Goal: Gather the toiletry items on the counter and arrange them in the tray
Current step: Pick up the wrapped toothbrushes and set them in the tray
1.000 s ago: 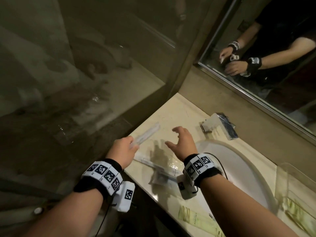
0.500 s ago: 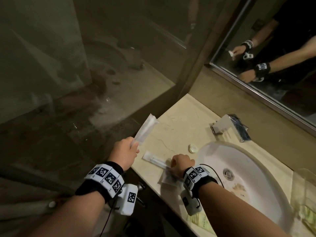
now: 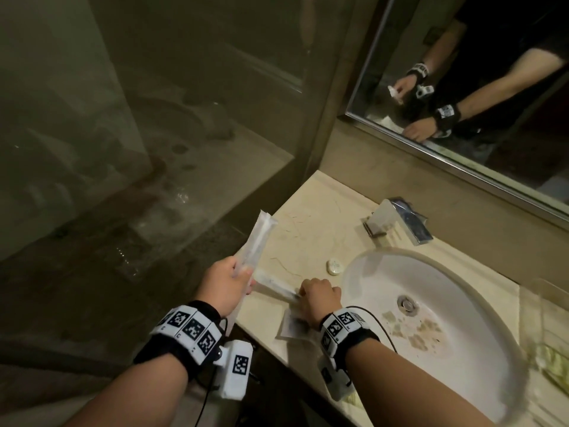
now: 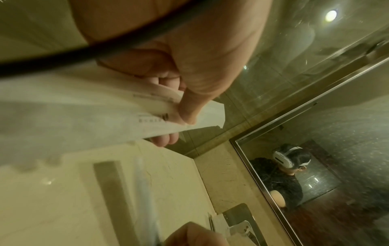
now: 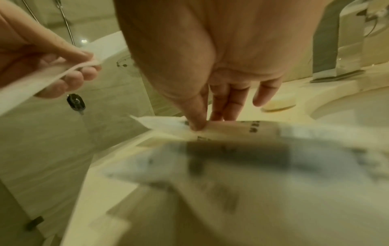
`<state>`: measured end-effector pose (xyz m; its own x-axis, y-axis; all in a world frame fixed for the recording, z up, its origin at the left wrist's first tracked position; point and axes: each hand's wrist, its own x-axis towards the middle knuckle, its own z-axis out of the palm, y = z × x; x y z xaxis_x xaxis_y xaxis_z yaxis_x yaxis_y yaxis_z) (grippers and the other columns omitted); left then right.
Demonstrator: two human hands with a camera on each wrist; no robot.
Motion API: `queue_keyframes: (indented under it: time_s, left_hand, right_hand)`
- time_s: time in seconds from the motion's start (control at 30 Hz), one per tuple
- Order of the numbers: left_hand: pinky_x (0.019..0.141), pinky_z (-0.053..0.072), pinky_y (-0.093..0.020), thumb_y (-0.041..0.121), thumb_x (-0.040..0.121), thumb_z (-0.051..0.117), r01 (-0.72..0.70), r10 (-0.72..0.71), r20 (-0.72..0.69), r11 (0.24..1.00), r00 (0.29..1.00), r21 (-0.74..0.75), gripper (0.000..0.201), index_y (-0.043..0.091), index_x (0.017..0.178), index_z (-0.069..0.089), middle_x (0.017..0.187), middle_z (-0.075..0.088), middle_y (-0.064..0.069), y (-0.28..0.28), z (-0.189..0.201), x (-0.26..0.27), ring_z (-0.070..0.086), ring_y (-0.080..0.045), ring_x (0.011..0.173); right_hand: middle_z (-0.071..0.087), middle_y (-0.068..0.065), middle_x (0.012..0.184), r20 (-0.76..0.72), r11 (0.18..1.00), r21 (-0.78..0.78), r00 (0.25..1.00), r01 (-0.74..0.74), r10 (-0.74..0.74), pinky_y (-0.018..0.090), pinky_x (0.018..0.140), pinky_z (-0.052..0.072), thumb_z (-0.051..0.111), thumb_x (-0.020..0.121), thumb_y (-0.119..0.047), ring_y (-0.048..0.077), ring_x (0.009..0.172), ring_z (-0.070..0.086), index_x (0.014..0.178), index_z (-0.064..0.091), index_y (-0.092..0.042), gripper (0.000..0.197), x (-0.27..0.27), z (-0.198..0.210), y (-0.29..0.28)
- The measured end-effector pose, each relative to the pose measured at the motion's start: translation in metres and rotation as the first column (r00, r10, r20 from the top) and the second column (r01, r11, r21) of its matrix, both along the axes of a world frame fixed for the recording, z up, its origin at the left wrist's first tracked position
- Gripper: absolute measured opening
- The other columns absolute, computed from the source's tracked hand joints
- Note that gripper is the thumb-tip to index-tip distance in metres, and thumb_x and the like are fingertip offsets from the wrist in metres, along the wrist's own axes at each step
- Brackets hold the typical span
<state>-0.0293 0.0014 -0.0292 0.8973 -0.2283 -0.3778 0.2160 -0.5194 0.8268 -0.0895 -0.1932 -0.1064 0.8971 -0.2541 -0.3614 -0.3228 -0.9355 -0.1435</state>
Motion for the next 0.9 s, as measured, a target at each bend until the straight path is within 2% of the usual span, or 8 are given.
queue_keyframes:
  time_s: [0.13, 0.27, 0.4, 0.47, 0.6, 0.8, 0.87, 0.9]
  left_hand:
    - [0.059, 0.044, -0.026, 0.021, 0.096, 0.049, -0.035, 0.035, -0.015, 0.999, 0.999, -0.008, 0.016, 0.009, 0.094, 0.059, 0.086, 0.068, -0.007, -0.008, 0.000, 0.003, 0.063, -0.017, 0.073]
    - [0.065, 0.043, -0.032, 0.029, 0.093, 0.051, -0.020, 0.020, 0.000, 1.000, 1.000, 0.008, 0.022, 0.008, 0.093, 0.057, 0.086, 0.065, -0.005, -0.025, 0.001, 0.008, 0.057, -0.023, 0.075]
    - [0.075, 0.052, -0.037, 0.050, 0.080, 0.066, 0.173, -0.180, -0.105, 0.982, 0.978, -0.070, 0.039, 0.019, 0.101, 0.056, 0.089, 0.071, -0.006, -0.052, 0.001, 0.005, 0.067, -0.024, 0.083]
    - [0.073, 0.054, -0.034, 0.048, 0.075, 0.073, 0.295, -0.308, -0.136, 0.950, 0.942, -0.107, 0.041, 0.021, 0.101, 0.057, 0.090, 0.072, -0.003, -0.069, 0.005, 0.000, 0.069, -0.019, 0.084]
    - [0.063, 0.049, -0.021, 0.021, 0.079, 0.076, 0.396, -0.427, -0.087, 0.884, 0.900, -0.247, 0.022, 0.016, 0.091, 0.059, 0.081, 0.070, 0.000, -0.098, 0.021, -0.017, 0.066, -0.010, 0.073]
    - [0.070, 0.054, -0.027, 0.011, 0.078, 0.074, 0.468, -0.494, -0.040, 0.844, 0.869, -0.262, 0.019, 0.010, 0.093, 0.062, 0.087, 0.071, -0.006, -0.136, 0.025, -0.040, 0.069, -0.018, 0.081]
    - [0.068, 0.055, -0.026, 0.009, 0.078, 0.073, 0.488, -0.512, -0.028, 0.832, 0.858, -0.264, 0.019, 0.009, 0.094, 0.063, 0.088, 0.071, -0.005, -0.148, 0.026, -0.049, 0.070, -0.017, 0.080]
    - [0.065, 0.054, -0.023, 0.008, 0.078, 0.073, 0.498, -0.524, -0.025, 0.824, 0.852, -0.271, 0.019, 0.009, 0.094, 0.063, 0.086, 0.071, -0.003, -0.154, 0.028, -0.054, 0.069, -0.014, 0.077]
  right_hand:
    - [0.063, 0.002, 0.100, 0.203, 0.998, 0.047, 0.979, -0.039, 0.028, 0.037, 0.090, 0.031, 0.047, 0.091, -0.008, 0.026, 0.103, 0.050, 0.102, 0.053, -0.022, 0.019, -0.005, 0.023, -0.020]
    - [0.061, -0.007, 0.115, 0.392, 0.977, -0.037, 0.896, -0.212, 0.209, 0.038, 0.092, 0.029, 0.054, 0.091, -0.013, 0.020, 0.116, 0.046, 0.098, 0.057, -0.025, 0.014, -0.018, 0.051, -0.038]
    - [0.062, -0.003, 0.121, 0.521, 0.935, -0.226, 0.777, -0.273, 0.353, 0.045, 0.085, 0.042, 0.071, 0.081, -0.018, 0.026, 0.115, 0.053, 0.088, 0.059, -0.025, 0.015, -0.032, 0.074, -0.047]
    - [0.060, -0.002, 0.125, 0.553, 0.933, -0.247, 0.752, -0.264, 0.359, 0.044, 0.087, 0.042, 0.074, 0.079, -0.017, 0.026, 0.118, 0.051, 0.087, 0.059, -0.026, 0.019, -0.038, 0.081, -0.049]
    - [0.059, 0.001, 0.126, 0.611, 0.947, -0.243, 0.725, -0.210, 0.318, 0.040, 0.086, 0.039, 0.076, 0.075, -0.010, 0.026, 0.118, 0.048, 0.087, 0.062, -0.024, 0.024, -0.059, 0.086, -0.059]
    - [0.058, 0.008, 0.127, 0.697, 0.978, -0.203, 0.694, -0.049, 0.180, 0.039, 0.087, 0.044, 0.074, 0.078, -0.015, 0.026, 0.115, 0.046, 0.088, 0.062, -0.021, 0.017, -0.102, 0.089, -0.081]
    - [0.055, 0.008, 0.128, 0.744, 0.994, -0.066, 0.668, 0.086, -0.009, 0.034, 0.095, 0.041, 0.064, 0.084, -0.023, 0.022, 0.116, 0.046, 0.100, 0.058, -0.019, 0.017, -0.117, 0.090, -0.086]
    - [0.055, 0.005, 0.126, 0.751, 0.976, 0.094, 0.630, 0.196, -0.199, 0.031, 0.097, 0.041, 0.062, 0.086, -0.024, 0.019, 0.115, 0.048, 0.106, 0.055, -0.019, 0.021, -0.125, 0.092, -0.089]
